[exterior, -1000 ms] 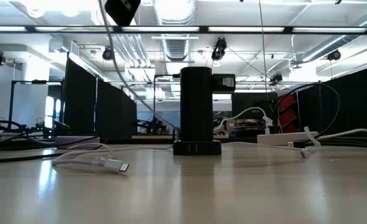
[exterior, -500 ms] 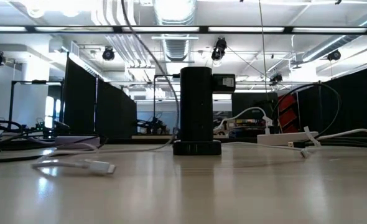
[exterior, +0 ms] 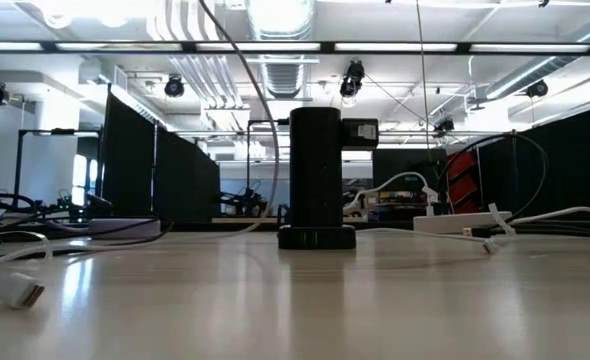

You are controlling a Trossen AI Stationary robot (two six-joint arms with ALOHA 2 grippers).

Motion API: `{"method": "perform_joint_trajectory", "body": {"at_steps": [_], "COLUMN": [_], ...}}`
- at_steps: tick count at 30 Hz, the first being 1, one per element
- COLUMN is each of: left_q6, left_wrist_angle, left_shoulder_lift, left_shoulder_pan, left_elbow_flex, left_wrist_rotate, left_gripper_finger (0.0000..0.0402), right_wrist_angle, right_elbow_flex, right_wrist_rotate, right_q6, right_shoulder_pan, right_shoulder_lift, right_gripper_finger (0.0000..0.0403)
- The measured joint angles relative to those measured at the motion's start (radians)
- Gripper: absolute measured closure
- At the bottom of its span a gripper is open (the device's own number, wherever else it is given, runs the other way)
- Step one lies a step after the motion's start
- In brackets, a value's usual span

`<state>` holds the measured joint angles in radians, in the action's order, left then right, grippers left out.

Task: Insert USB
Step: Insert the purple charger cable into the black charger adapter

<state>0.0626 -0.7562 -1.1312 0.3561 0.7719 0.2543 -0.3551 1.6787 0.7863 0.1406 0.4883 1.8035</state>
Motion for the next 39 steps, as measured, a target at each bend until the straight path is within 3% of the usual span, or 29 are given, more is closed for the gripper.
{"method": "perform_joint_trajectory", "body": {"at_steps": [5,12,29,39], "left_q6": [-0.024,-0.053,-0.099,-0.099], "left_wrist_angle": [0.007,0.018,0.058,0.070], "left_shoulder_lift": [0.001,0.001,0.000,0.000], "left_shoulder_pan": [0.000,0.000,0.000,0.000], "left_elbow_flex": [0.000,0.000,0.000,0.000], "left_wrist_rotate": [0.000,0.002,0.025,0.025], "left_gripper_finger": [0.0402,0.0402,0.0402,0.0402], "right_wrist_angle": [0.011,-0.029,-0.064,-0.070], "right_elbow_flex": [0.000,0.000,0.000,0.000], "right_wrist_rotate": [0.019,0.139,0.123,0.123], "right_q6": [-0.051,0.010,0.053,0.011], "right_shoulder_pan": [-0.014,-0.011,-0.038,-0.058], "right_shoulder_lift": [0.005,0.006,0.006,0.005], "right_gripper_finger": [0.0332,0.0305,0.0353,0.0342]}}
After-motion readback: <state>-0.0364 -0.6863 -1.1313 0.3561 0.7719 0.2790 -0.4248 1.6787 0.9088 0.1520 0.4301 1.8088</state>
